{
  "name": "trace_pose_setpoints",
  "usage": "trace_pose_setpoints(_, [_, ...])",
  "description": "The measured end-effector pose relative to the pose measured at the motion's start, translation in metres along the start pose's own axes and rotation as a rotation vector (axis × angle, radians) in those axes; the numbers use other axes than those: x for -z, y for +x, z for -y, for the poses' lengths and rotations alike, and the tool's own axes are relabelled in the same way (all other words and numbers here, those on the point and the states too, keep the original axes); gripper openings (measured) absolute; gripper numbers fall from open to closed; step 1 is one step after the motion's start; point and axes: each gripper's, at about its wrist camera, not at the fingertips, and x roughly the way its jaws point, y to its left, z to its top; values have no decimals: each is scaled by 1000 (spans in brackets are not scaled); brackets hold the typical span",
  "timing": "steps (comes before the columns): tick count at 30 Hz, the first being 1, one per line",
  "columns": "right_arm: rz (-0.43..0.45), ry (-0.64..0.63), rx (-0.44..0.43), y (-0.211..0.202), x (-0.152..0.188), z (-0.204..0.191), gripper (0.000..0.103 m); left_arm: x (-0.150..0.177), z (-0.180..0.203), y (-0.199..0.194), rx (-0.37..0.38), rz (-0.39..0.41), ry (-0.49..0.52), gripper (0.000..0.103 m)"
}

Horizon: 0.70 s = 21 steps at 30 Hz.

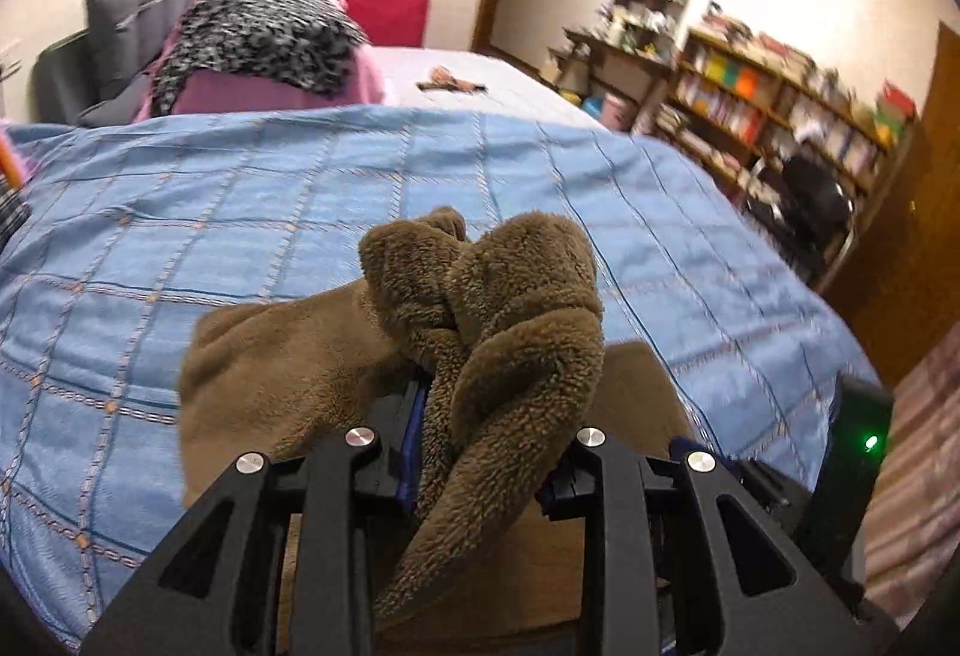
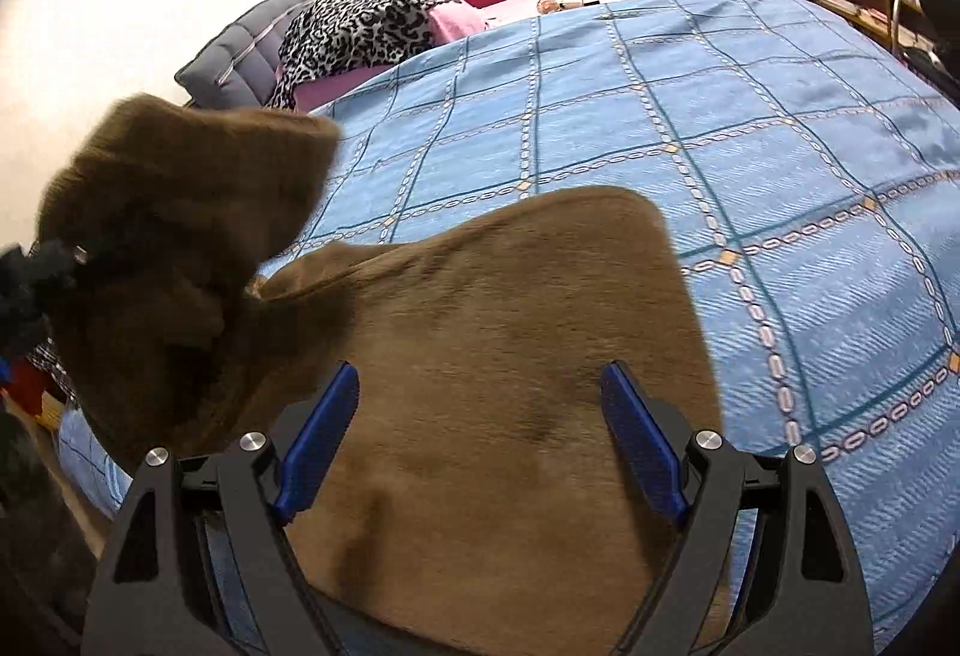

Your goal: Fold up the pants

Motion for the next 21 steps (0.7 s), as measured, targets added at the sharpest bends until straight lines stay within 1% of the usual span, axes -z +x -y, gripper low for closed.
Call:
trace_pose_setpoints(7, [7,56,-25,-11,4,21,85,23,41,34,21,-83,87,28])
trace_pose_setpoints(10, [6,93,-40,-14,5,31,85,30,46,40,14,-97,113,28])
trace_pose_setpoints(15, [22,120,-29,-19,3,41,85,43,49,49,21,-135,139,29])
trace_pose_setpoints(17, [27,134,-27,-22,3,45,85,47,46,50,30,-156,124,43])
trace_pose_setpoints(18, [29,140,-28,-23,3,47,84,50,44,49,46,-164,117,46])
trace_pose_setpoints(19, [31,150,-29,-24,3,49,83,52,44,48,83,-169,110,58])
trace_pose_setpoints(20, [32,158,-33,-26,3,51,83,53,43,47,112,-171,106,67])
trace_pose_setpoints(21, [33,162,-37,-26,2,52,83,55,43,44,150,-172,104,68])
